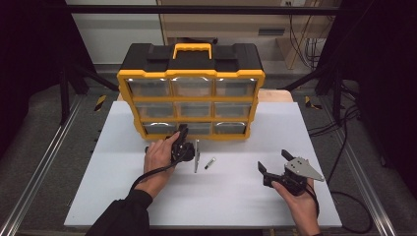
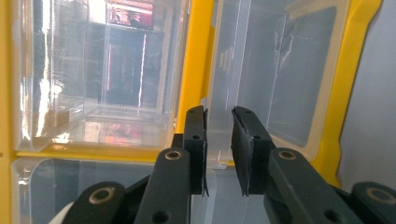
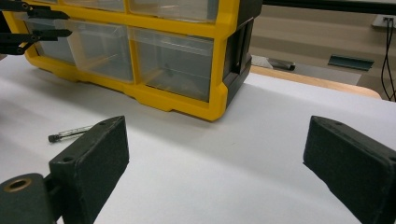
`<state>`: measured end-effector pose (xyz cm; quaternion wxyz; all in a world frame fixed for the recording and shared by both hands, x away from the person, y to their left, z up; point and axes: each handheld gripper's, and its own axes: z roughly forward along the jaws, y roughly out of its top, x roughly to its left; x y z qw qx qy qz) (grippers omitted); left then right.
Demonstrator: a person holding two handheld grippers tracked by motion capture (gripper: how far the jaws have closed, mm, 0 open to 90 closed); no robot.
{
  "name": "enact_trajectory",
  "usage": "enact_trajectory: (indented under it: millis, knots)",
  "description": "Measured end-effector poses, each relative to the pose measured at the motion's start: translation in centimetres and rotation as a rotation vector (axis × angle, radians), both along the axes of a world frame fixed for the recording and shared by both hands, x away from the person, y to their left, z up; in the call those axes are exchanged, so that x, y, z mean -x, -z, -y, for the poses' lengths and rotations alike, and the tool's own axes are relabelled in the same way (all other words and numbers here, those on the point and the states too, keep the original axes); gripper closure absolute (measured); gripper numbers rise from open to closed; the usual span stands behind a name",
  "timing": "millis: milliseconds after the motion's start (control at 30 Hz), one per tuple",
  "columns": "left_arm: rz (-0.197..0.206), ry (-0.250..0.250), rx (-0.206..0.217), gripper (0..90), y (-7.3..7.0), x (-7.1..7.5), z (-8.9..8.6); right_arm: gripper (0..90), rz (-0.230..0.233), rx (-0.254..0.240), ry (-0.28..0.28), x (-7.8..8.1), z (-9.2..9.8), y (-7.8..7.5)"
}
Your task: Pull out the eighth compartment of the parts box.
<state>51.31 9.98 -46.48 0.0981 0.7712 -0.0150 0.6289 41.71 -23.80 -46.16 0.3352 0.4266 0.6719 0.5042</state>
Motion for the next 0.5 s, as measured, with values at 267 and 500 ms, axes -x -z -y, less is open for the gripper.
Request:
enact_trajectory:
  millis: [267, 500]
  knots:
    - [-0.003, 0.003, 0.000, 75.7, 0.0, 0.7, -0.2, 7.0, 0.001, 0.002, 0.000, 0.0, 0.0, 0.0]
    - [-0.001, 0.015, 0.007, 75.6, 0.0, 1.2, -0.4, 7.0, 0.001, 0.003, -0.002, 0.0, -0.1, 0.0]
